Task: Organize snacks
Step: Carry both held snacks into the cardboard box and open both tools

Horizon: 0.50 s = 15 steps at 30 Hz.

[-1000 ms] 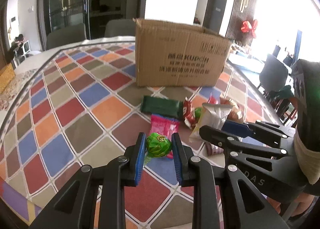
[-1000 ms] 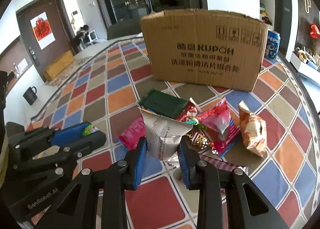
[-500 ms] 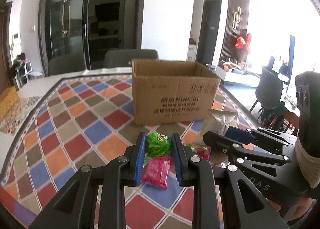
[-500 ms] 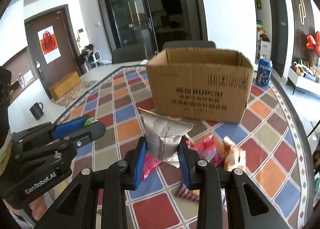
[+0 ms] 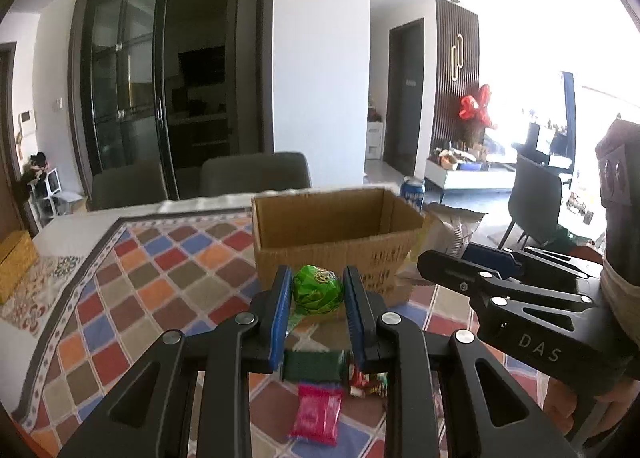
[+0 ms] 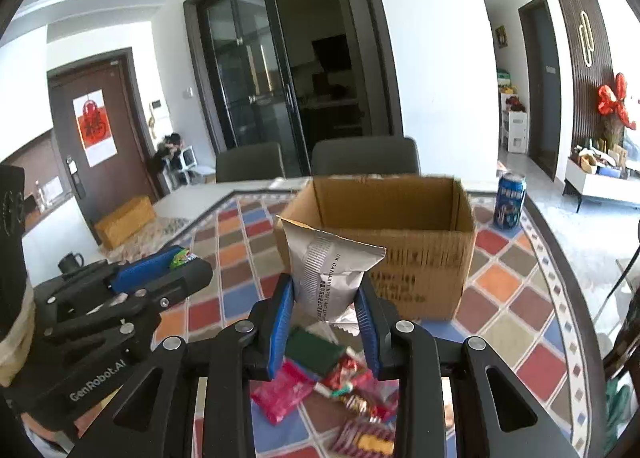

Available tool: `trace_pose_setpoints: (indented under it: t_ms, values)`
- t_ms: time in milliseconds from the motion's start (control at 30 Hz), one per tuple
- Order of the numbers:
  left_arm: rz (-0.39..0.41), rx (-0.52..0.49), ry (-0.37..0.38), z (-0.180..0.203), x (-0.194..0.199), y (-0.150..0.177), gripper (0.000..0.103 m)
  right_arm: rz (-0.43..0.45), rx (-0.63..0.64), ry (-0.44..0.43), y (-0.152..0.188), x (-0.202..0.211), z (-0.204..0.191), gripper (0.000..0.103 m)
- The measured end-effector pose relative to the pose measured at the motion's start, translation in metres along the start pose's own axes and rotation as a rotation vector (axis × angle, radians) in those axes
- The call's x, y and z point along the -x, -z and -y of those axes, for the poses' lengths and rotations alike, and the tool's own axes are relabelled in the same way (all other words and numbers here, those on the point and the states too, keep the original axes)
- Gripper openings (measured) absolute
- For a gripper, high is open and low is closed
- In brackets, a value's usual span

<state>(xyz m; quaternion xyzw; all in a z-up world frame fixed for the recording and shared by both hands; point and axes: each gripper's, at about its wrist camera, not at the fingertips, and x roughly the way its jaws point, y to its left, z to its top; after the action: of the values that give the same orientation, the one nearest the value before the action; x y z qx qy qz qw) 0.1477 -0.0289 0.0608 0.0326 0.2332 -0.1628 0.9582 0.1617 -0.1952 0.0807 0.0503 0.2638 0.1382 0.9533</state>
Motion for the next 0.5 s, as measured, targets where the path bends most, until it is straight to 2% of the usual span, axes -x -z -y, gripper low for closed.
trace_pose_setpoints:
  t_ms: [300,500]
  values:
    - [0.051,-0.007,0.004,-0.007,-0.016,-0.045,0.026,0.073,0.017,0.018,-0.042,-0.001,0.004,0.032]
    - [0.032,-0.001,0.028,-0.011,-0.038,-0.07,0.026,0.086,0.022,0.027,-0.067,-0.012,0.01,0.032]
